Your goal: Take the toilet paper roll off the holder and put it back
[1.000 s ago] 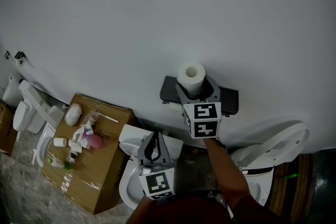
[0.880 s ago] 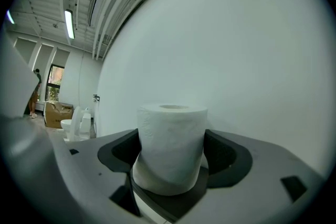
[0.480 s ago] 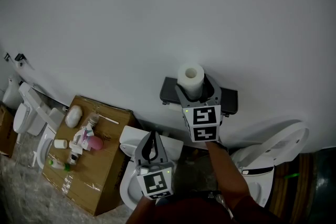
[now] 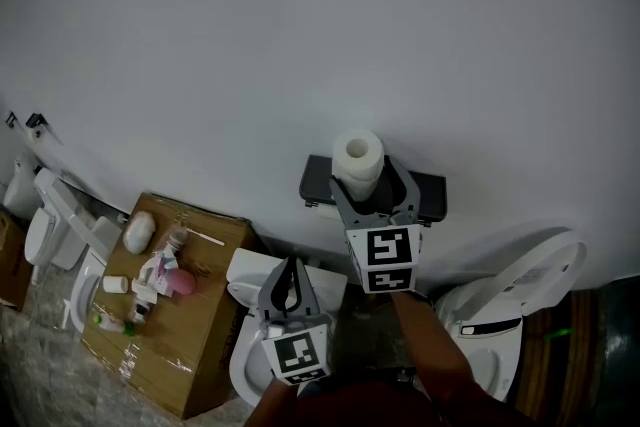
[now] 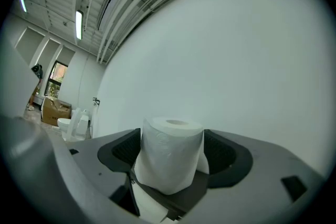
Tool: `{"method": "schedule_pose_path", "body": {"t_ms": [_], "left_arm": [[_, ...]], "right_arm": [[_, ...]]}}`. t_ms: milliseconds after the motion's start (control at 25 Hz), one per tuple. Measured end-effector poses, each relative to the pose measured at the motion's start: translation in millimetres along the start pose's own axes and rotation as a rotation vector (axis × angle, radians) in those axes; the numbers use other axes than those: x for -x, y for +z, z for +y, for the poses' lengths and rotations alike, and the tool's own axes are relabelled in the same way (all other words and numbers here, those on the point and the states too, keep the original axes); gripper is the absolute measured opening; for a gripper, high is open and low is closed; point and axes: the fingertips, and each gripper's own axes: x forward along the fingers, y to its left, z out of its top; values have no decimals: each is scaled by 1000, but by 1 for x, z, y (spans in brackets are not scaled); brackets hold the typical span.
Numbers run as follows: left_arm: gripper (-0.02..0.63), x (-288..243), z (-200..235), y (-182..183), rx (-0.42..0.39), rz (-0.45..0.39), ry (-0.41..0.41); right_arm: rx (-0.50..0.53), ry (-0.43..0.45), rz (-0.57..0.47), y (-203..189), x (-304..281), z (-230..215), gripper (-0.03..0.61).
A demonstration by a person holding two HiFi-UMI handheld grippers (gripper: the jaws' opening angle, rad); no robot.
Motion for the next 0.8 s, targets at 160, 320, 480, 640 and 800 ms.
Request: {"method": "schedule_pose_path", "body": {"t_ms": [160, 320, 480, 640, 800], "left_arm": [[14, 2, -4, 1, 27, -1, -10], [14, 0, -6, -2, 28, 5, -14], [14, -1, -4, -3, 16, 8, -10], [15, -2, -4, -3, 0, 9, -13], [15, 1, -12, -2, 21, 9, -26]], "right_arm": [[-6, -4, -3, -11, 13, 5, 356], [-31, 14, 11, -25, 32, 13, 356], [-73, 23, 9, -34, 57, 16, 356], [-78, 24, 10, -48, 86, 15, 356], [-97, 25, 49, -79, 118, 16, 356]]}}
